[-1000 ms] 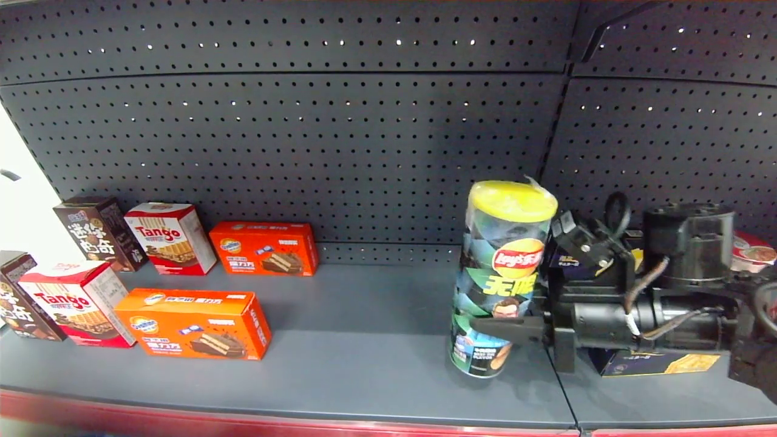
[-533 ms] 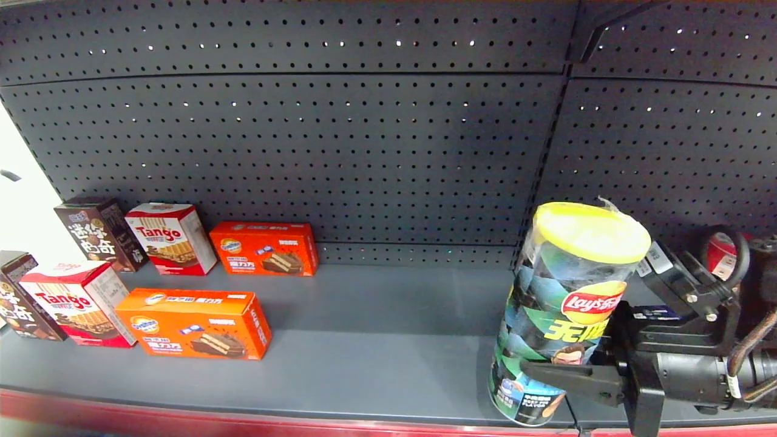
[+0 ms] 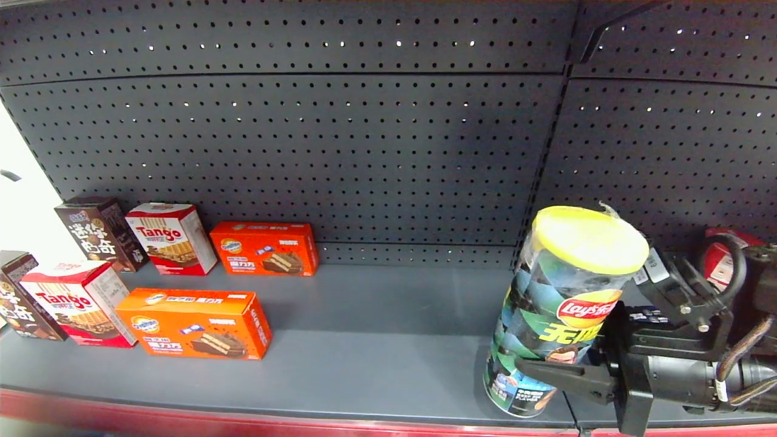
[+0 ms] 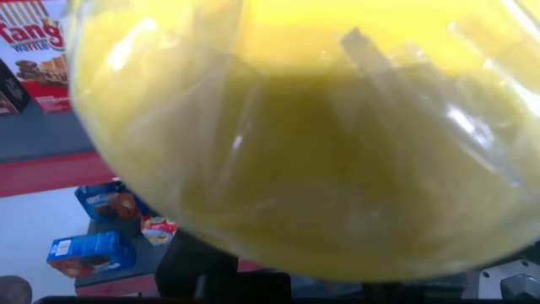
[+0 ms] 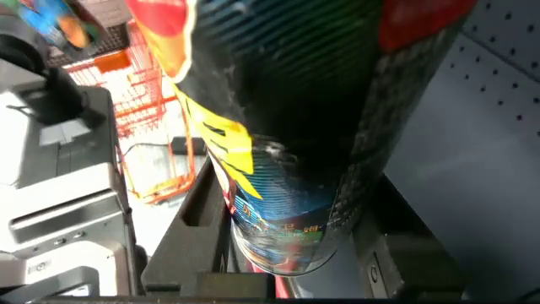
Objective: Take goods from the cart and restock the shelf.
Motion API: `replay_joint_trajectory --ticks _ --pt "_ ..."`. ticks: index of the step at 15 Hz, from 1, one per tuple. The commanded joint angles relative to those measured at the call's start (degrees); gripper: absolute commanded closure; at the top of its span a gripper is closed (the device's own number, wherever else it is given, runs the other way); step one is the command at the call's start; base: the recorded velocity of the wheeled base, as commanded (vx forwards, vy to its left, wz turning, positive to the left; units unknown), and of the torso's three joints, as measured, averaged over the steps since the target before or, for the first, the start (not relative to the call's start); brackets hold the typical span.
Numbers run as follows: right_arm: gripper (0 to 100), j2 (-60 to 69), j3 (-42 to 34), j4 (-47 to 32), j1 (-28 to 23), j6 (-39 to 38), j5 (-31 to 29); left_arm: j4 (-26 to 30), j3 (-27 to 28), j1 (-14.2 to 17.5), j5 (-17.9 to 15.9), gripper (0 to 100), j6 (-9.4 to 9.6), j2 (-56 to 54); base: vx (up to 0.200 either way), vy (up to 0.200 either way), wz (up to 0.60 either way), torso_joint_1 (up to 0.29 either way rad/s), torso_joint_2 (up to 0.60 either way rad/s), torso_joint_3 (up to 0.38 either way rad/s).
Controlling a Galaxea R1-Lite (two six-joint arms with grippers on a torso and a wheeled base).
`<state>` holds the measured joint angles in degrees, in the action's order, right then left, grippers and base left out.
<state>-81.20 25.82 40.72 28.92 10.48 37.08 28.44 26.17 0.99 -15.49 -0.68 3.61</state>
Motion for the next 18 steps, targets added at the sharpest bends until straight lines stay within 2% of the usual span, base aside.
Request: replay_joint_trajectory --ticks 1,4,11,18 --pt "100 -2.9 -0.6 0.4 0.2 0.2 -0.6 -0.1 0.0 0.0 -0.2 100 0.07 -0.8 0.000 0.000 0.00 0.000 0.00 0.000" --pt "100 -5.5 -0.5 1.5 0.4 0.2 -1.0 -0.1 -0.2 0.0 -0.2 100 0.16 -0.8 0.000 0.000 0.00 0.000 0.00 0.000" --pt "100 -14.2 0.0 10.1 0.4 0.2 -1.0 -0.1 -0.4 0.0 -0.2 100 0.07 -0.7 0.000 0.000 0.00 0.000 0.00 0.000" --pt "100 -18.9 0.7 13.2 0.4 0.1 -1.0 -0.1 -0.6 0.0 -0.2 100 0.07 -0.5 0.000 0.000 0.00 0.000 0.00 0.000"
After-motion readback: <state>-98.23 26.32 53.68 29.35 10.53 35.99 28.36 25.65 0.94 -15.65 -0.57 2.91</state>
